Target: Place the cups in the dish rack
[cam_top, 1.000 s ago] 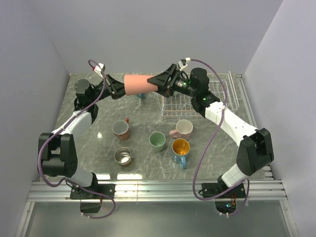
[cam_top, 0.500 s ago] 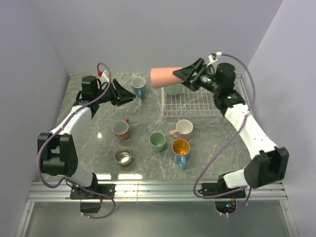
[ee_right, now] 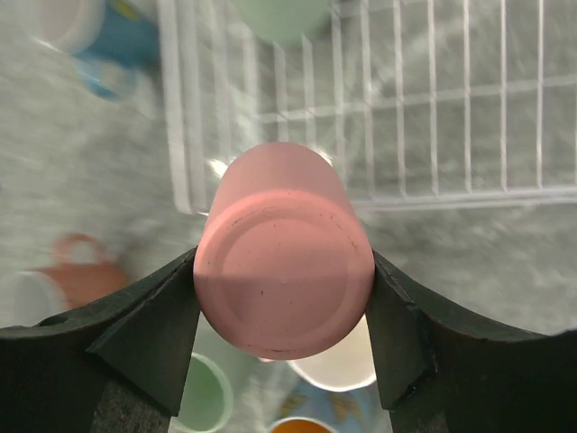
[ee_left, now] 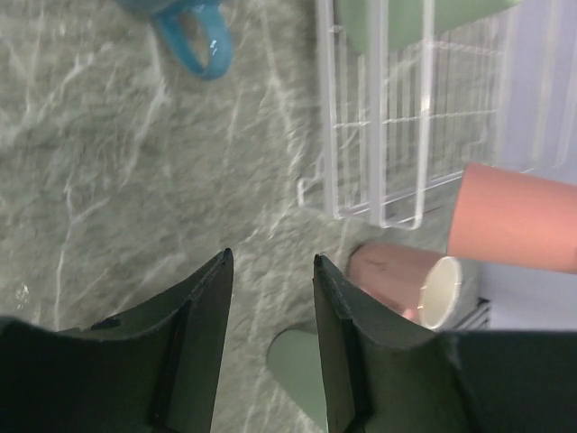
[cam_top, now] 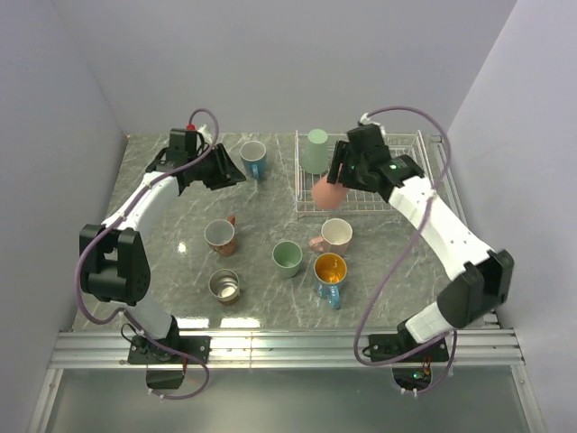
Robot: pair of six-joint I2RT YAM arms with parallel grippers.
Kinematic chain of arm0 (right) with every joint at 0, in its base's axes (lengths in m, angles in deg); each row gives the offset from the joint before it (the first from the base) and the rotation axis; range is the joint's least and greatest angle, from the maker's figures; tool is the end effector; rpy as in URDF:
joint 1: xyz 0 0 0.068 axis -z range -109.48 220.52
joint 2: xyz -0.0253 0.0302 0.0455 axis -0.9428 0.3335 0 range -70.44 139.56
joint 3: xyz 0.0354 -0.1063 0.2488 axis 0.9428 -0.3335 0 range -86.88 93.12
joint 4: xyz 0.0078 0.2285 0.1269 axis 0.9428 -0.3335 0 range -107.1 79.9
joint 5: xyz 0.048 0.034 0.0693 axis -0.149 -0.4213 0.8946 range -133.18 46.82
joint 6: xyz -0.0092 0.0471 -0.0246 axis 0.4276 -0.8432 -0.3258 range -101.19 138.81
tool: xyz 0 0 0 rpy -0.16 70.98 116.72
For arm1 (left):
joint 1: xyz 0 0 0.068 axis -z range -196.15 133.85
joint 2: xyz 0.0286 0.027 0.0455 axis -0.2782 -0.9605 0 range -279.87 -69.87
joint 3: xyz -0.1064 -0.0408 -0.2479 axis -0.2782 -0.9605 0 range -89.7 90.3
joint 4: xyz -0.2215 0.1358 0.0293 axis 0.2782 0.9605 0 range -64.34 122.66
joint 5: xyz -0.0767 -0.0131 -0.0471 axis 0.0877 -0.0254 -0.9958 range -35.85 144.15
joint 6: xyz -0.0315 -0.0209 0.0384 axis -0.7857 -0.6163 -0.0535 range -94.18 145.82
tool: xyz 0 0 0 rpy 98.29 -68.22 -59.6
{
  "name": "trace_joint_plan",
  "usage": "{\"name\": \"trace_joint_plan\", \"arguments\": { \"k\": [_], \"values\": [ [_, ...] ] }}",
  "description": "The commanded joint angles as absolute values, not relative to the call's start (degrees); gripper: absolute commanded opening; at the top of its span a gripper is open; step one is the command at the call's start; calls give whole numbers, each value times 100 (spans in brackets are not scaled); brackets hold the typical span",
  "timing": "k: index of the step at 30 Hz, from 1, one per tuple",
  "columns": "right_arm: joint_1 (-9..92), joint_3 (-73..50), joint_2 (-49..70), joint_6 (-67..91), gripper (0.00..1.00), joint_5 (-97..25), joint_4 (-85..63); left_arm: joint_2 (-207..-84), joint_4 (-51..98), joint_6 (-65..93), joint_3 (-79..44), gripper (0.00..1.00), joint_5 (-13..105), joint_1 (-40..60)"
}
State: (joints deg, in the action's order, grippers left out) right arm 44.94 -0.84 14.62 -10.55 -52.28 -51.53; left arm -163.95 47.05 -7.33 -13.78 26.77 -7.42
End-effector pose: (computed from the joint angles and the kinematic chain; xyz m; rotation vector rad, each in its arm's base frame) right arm 0.2950 0.1350 0.3700 0.1594 2.2815 0.3253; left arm 0.3649 -0.0726 0.2903 -0.2306 2.3250 -0.9189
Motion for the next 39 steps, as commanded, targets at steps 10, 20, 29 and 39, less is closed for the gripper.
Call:
{"name": "trace_joint_plan", "arguments": {
  "k": [10,20,29,39],
  "values": [
    [4275,1242,2922,-641,0,-6234,-5624,-16155,5388,-301,-1306,45,3648,-385],
    [4152,1929,3652,-509,0,-6252,-5730,-15856,5370,-327,-1675,44,3744,-385],
    [3853,1823,3916,-615,0,-6497,-5422,-15759,5519,-327,-1631,43,3762,-385],
    [3633,1648,4117,-738,0,-6955,-5035,-15618,5660,-283,-1702,42,3832,-385]
  ]
}}
